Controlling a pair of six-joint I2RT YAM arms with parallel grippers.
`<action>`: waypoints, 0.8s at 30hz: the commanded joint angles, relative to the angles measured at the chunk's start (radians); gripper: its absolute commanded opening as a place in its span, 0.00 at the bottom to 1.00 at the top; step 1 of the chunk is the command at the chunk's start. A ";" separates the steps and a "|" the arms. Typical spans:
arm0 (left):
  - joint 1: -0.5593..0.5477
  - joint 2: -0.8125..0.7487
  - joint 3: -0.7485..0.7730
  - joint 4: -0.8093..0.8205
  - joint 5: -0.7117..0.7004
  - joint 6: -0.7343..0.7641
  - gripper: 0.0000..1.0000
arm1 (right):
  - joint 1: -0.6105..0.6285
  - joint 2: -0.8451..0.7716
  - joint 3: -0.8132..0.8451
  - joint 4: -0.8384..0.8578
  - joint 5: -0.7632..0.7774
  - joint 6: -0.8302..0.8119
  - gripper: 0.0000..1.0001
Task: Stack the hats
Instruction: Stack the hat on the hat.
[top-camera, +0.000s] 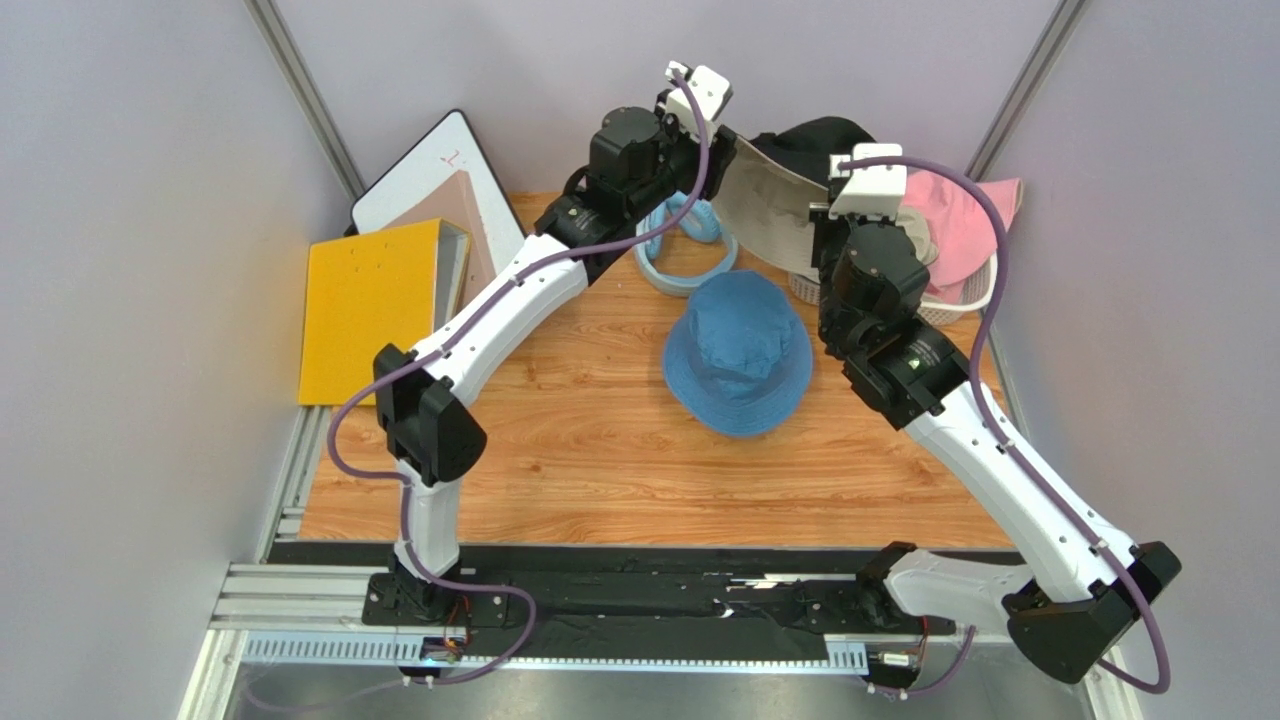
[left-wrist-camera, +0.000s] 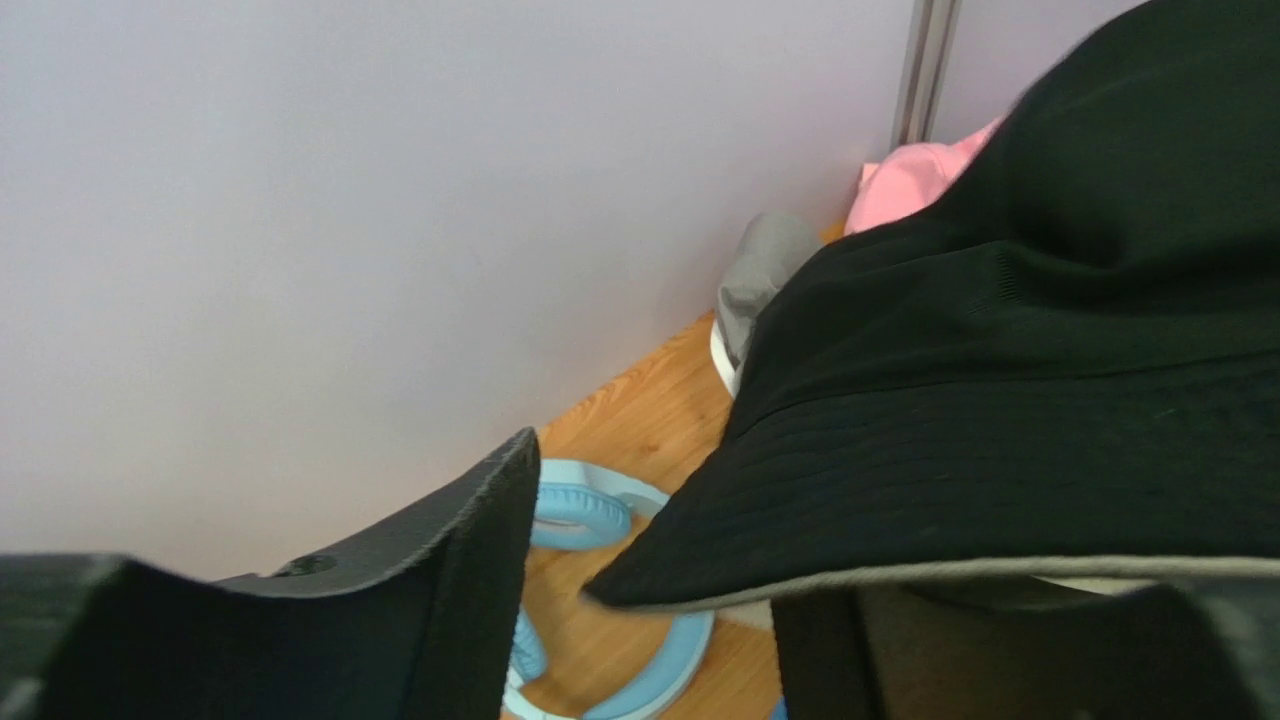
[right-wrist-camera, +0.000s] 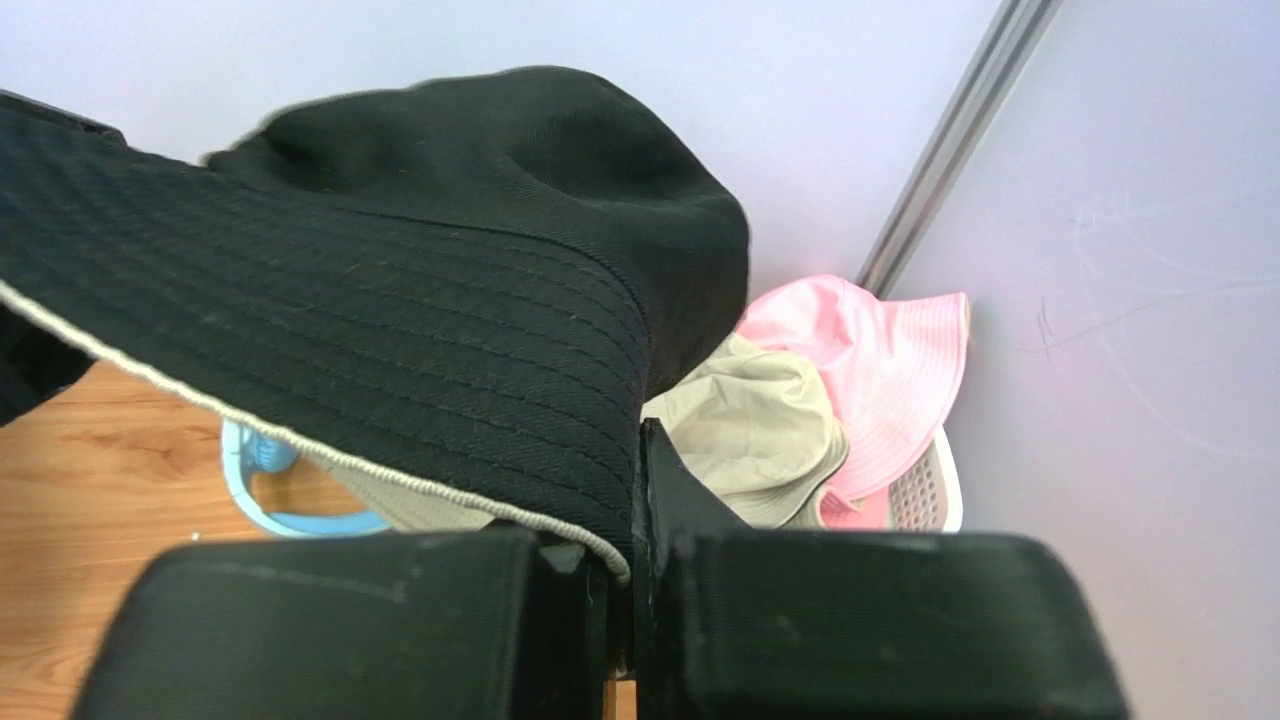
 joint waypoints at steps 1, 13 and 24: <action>0.029 0.045 0.057 0.043 0.083 -0.072 0.68 | -0.004 -0.002 -0.003 0.157 0.053 -0.054 0.00; 0.054 -0.197 -0.404 0.156 0.242 -0.173 0.91 | 0.038 -0.002 -0.118 0.171 0.017 -0.037 0.00; 0.056 -0.459 -0.800 0.110 0.240 -0.230 0.91 | 0.193 -0.039 -0.233 0.088 0.110 0.013 0.00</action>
